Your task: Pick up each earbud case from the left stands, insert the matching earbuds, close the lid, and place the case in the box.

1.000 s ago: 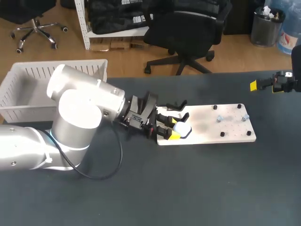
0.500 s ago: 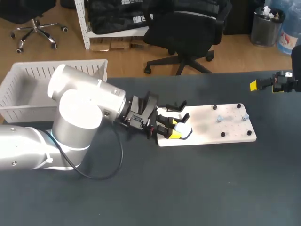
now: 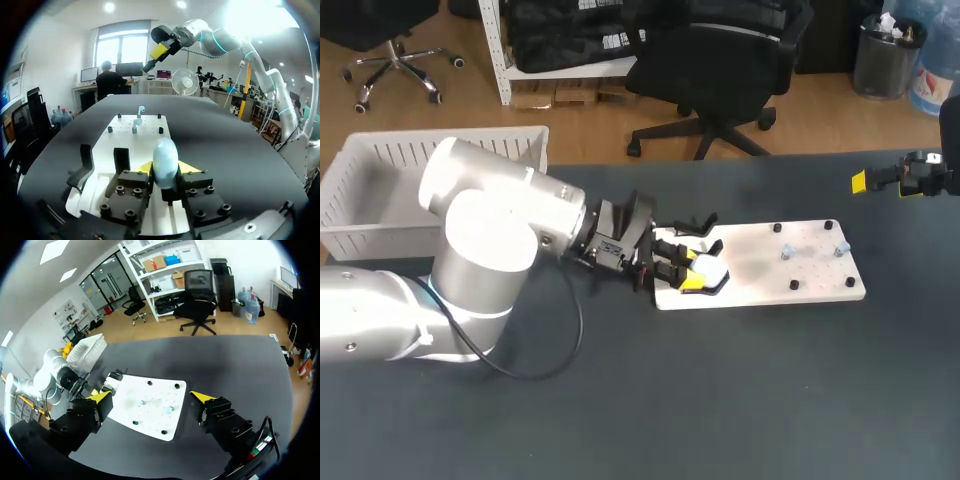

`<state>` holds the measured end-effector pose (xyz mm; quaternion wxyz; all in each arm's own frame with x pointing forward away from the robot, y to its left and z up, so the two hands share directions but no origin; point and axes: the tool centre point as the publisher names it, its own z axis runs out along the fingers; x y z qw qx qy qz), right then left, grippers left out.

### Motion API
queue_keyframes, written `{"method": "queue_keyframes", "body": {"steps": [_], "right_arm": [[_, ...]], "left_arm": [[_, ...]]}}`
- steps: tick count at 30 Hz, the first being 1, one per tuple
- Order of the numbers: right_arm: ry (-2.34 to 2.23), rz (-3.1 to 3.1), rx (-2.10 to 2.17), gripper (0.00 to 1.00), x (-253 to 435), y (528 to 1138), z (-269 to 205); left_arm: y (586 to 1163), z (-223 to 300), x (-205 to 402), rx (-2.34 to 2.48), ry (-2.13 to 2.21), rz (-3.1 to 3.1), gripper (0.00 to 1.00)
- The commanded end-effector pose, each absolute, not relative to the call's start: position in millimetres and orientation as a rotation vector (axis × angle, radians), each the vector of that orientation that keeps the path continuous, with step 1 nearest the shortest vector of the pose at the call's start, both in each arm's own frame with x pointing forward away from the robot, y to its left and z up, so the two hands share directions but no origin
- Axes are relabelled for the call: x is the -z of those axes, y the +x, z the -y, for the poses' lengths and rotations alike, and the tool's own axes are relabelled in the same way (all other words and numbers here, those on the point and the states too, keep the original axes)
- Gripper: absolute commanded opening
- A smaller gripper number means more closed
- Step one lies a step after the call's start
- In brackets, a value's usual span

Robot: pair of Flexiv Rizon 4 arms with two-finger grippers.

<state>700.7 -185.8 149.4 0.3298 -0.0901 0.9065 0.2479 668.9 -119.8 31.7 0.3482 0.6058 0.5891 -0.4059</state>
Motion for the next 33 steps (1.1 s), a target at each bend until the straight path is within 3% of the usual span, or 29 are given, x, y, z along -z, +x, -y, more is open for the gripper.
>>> {"method": "queue_keyframes", "body": {"steps": [1,12,33], "right_arm": [[-0.237,-2.372,-0.649,1.00,-150,701,186],[-0.237,-2.372,-0.649,1.00,-150,701,186],[-0.237,-2.372,-0.649,1.00,-150,701,186]], "left_arm": [[662,112,-56,1.055,1.510,-1.475,0.00],[653,118,-128,1.136,1.307,-1.314,0.00],[653,118,-128,1.136,1.307,-1.314,0.00]]}}
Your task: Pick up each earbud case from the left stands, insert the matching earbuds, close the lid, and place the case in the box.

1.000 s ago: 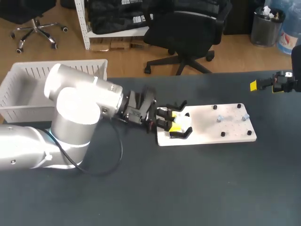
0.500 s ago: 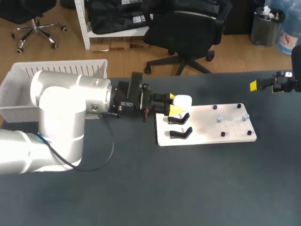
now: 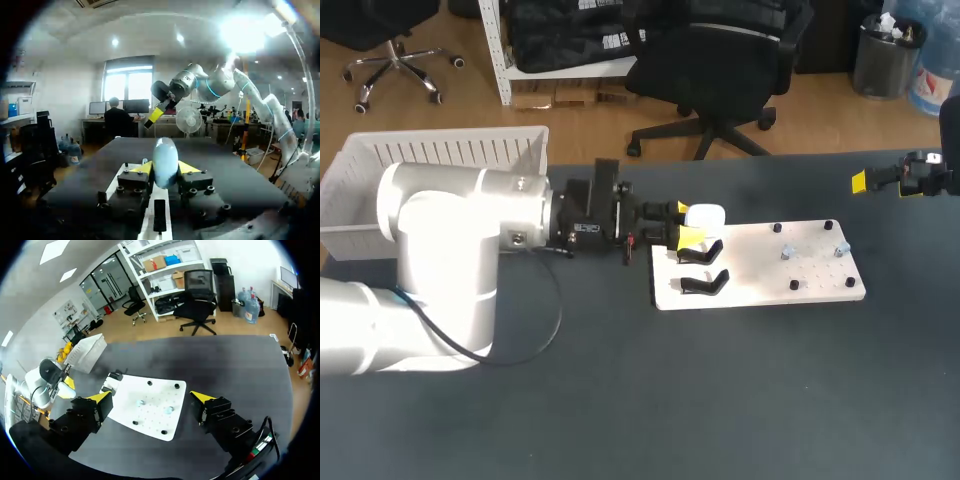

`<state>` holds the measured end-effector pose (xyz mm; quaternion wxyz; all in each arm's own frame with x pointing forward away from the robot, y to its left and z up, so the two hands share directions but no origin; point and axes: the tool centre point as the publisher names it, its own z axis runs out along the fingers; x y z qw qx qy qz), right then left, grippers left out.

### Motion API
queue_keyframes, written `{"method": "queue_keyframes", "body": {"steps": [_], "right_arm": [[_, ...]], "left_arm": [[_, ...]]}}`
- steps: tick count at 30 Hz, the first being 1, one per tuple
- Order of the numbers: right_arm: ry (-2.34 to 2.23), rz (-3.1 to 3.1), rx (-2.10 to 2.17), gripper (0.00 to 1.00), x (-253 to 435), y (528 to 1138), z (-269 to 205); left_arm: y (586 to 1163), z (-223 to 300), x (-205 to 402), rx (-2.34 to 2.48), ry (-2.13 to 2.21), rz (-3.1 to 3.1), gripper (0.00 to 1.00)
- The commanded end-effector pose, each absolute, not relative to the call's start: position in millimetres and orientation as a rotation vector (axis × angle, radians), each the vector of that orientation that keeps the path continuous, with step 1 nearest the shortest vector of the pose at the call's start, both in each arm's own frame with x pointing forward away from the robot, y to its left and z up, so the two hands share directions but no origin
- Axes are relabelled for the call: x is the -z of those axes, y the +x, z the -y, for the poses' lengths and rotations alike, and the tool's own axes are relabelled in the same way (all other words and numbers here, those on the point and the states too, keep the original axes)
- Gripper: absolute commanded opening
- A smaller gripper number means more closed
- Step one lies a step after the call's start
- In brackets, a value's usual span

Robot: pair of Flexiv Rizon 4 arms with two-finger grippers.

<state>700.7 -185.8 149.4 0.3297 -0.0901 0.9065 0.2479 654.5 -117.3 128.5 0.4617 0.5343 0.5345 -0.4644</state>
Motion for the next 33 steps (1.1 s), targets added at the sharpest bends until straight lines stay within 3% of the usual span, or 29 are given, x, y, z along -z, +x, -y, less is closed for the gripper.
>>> {"method": "queue_keyframes", "body": {"steps": [1,8,33], "right_arm": [[-0.237,-2.372,-0.649,1.00,-150,701,186],[-0.243,-2.370,-0.649,1.00,-152,700,183],[-0.528,-2.383,-0.729,1.00,-169,627,95]], "left_arm": [[653,118,-128,1.136,1.307,-1.314,0.00],[651,116,-130,1.152,1.276,-1.297,0.00],[656,136,-126,1.243,1.315,-1.207,0.00]]}}
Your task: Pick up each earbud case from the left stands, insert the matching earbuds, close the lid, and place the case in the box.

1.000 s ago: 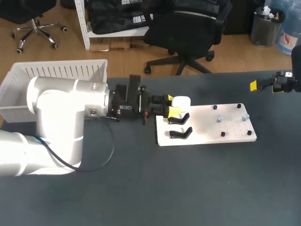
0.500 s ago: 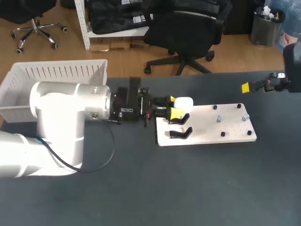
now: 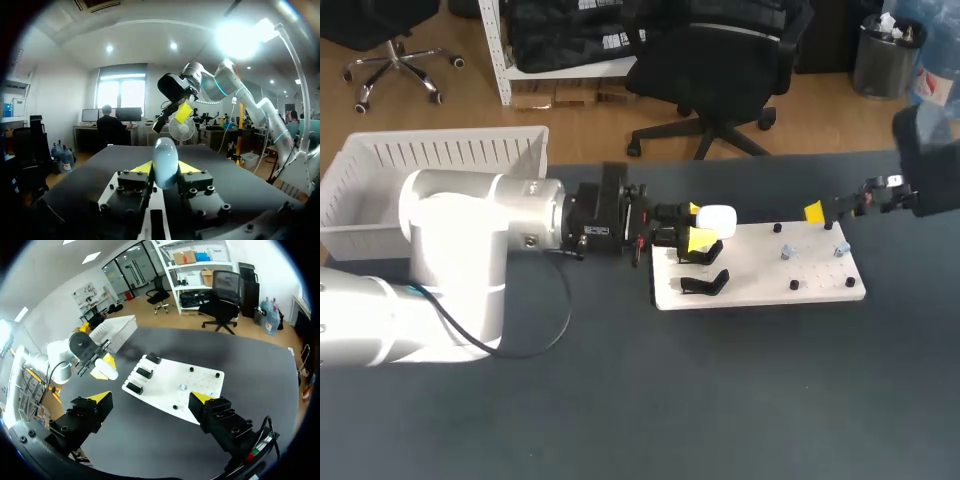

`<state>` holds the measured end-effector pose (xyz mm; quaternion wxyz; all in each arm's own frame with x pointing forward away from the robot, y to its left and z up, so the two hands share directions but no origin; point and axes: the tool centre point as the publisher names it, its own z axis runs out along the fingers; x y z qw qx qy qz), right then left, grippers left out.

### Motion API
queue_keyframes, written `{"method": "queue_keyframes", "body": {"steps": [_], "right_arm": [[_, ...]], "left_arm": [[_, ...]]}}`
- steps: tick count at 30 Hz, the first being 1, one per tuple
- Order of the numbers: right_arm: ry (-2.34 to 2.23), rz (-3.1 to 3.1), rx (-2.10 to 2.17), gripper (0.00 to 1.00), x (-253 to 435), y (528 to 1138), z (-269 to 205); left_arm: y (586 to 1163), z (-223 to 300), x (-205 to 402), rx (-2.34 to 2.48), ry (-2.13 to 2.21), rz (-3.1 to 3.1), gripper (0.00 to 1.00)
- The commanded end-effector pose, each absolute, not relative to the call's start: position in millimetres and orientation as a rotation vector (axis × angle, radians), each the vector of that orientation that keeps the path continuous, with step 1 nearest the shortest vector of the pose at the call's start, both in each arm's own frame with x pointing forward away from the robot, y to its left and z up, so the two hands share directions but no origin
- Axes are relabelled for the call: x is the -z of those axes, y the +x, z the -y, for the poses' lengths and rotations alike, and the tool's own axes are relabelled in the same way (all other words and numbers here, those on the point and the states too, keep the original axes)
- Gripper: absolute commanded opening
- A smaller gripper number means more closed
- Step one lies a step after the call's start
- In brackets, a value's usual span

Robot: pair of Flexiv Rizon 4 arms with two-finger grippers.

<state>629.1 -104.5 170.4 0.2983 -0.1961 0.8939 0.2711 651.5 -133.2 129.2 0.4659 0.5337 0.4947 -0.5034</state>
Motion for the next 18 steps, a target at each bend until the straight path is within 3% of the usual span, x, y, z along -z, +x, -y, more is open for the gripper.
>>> {"method": "queue_keyframes", "body": {"steps": [1,18], "right_arm": [[-0.534,-2.387,-0.738,1.00,-167,626,91],[-0.623,-2.429,-0.741,1.00,-153,621,43]], "left_arm": [[656,138,-125,1.244,1.315,-1.205,0.00],[654,141,-123,1.225,1.342,-1.185,0.00]]}}
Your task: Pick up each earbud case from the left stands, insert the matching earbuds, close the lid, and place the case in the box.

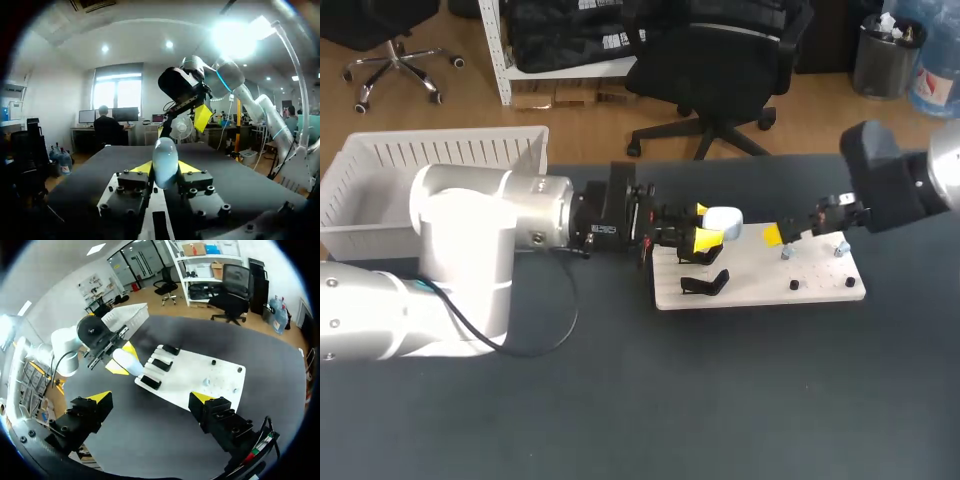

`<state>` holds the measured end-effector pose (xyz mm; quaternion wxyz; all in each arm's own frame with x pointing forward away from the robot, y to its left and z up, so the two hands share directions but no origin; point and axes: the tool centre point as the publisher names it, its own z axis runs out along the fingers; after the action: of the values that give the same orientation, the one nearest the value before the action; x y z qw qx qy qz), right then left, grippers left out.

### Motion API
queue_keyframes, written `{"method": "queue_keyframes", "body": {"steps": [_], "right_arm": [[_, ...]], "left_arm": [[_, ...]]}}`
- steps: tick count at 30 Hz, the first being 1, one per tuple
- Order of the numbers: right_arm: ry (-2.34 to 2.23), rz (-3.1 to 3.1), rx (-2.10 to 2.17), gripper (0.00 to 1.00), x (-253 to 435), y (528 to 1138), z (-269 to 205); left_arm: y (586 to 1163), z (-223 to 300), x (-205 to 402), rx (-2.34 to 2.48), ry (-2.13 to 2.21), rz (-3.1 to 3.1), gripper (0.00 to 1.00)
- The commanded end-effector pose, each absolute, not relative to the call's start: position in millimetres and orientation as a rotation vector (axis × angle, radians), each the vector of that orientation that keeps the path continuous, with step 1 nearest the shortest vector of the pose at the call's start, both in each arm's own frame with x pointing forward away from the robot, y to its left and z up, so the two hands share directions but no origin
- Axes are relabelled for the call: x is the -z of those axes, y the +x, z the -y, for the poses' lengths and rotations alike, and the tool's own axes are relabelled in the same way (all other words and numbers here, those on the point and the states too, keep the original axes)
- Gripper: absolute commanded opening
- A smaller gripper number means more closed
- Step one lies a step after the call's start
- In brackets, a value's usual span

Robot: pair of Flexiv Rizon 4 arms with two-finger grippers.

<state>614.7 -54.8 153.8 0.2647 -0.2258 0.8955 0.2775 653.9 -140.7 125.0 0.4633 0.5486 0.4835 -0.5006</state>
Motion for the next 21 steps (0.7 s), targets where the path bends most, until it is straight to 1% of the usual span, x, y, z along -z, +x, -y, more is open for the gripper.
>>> {"method": "queue_keyframes", "body": {"steps": [1,10,21], "right_arm": [[-0.624,-2.428,-0.741,1.00,-153,622,41],[-0.654,-2.432,-0.783,1.00,-151,623,20],[-0.635,-2.450,-0.796,1.00,-141,629,10]], "left_arm": [[654,141,-123,1.225,1.342,-1.185,0.00],[654,141,-123,1.225,1.342,-1.185,0.00],[654,141,-123,1.225,1.342,-1.185,0.00]]}}
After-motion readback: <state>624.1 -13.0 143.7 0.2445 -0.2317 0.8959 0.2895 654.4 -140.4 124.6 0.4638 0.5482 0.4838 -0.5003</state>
